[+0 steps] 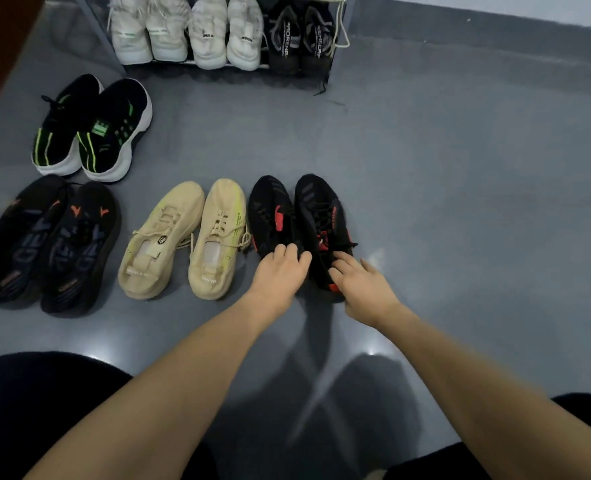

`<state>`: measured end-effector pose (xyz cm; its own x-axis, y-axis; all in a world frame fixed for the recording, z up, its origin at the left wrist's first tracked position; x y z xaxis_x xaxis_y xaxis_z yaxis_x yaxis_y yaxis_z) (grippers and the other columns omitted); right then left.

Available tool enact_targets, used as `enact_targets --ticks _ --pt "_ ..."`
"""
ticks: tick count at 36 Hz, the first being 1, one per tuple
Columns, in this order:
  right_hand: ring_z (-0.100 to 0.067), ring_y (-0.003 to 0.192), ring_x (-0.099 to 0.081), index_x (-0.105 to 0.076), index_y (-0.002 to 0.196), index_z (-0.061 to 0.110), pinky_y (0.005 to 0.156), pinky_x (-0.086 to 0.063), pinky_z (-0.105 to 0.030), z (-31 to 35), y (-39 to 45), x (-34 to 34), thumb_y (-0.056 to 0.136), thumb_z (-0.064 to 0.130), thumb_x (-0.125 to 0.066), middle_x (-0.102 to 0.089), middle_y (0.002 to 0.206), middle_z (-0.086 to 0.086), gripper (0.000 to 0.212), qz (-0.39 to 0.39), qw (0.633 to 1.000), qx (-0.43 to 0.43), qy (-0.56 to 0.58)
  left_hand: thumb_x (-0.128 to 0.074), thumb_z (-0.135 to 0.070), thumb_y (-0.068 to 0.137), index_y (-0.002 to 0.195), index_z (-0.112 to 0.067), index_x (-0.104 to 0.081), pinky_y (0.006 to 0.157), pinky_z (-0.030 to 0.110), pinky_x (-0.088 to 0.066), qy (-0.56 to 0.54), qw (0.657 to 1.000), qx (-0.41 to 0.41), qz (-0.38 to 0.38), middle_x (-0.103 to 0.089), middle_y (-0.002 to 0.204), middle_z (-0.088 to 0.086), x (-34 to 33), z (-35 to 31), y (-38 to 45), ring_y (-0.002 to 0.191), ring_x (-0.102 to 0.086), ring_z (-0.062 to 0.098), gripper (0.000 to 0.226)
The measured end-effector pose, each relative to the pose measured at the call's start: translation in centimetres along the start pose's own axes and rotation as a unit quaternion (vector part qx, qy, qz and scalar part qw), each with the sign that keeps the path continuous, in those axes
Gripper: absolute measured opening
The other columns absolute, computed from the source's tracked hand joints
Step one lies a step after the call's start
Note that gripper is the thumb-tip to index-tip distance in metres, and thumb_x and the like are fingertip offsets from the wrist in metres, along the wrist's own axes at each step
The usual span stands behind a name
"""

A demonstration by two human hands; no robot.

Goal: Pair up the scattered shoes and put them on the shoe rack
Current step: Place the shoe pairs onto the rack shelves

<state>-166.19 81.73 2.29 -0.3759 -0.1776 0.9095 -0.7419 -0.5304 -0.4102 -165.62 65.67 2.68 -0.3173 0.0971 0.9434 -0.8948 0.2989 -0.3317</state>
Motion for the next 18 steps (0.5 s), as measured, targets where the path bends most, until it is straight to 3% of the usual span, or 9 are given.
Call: enact_targets --ticks 4,7,13,18 --pt "-0.019 0.146 -0.015 -0.048 0.124 0.004 0.115 -0.025 -0.036 0.1 0.4 2.7 0.081 -0.001 -0.052 -0.044 0.137 -0.008 0.044 -0.041 0.999 0.004 0.005 -0.065 -0.010 0.081 0.123 -0.009 -0.039 0.084 0.032 -0.043 -0.014 1.000 -0.001 -0.008 -0.044 0.119 0.010 2.2 1.4 0.1 0.109 -0.045 0.028 0.050" --pt "-0.020 0.145 -0.017 -0.049 0.120 0.003 0.114 -0.028 -0.038 0.1 0.8 4.5 0.078 -0.003 -0.052 -0.046 0.134 -0.009 0.043 -0.044 0.999 -0.007 0.008 -0.068 -0.021 0.081 0.123 -0.010 -0.040 0.082 0.032 -0.042 -0.031 0.999 -0.006 -0.013 -0.043 0.118 0.009 4.0 2.5 0.0 0.110 -0.044 0.027 0.051" --pt "-0.020 0.143 -0.023 -0.052 0.118 0.003 0.105 -0.038 -0.036 1.0 1.9 8.6 0.077 0.000 -0.057 -0.050 0.132 -0.009 0.041 -0.090 0.996 -0.021 0.006 -0.065 -0.014 0.083 0.115 -0.011 -0.044 0.078 0.030 -0.041 -0.018 0.997 -0.016 -0.071 -0.043 0.115 0.008 7.6 4.5 0.0 0.107 -0.043 0.026 0.039" --pt "-0.015 0.146 -0.012 -0.043 0.129 0.009 0.107 -0.033 -0.030 2.3 4.0 12.4 0.085 0.005 -0.052 -0.040 0.141 -0.001 0.045 -0.087 0.996 -0.024 -0.021 -0.066 -0.017 0.083 0.115 -0.011 -0.045 0.075 0.031 -0.039 -0.008 0.995 -0.001 -0.095 -0.042 0.116 0.008 10.9 7.6 0.3 0.108 -0.042 0.026 0.039"
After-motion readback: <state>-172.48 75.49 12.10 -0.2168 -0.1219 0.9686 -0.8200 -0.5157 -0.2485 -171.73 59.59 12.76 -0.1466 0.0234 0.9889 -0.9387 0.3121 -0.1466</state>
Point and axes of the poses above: each hand's wrist, its own y-axis towards the middle knuckle, its own x-axis out of the back of the hand, z = x × y, the point moved 1 cm from there along y, towards the middle knuckle
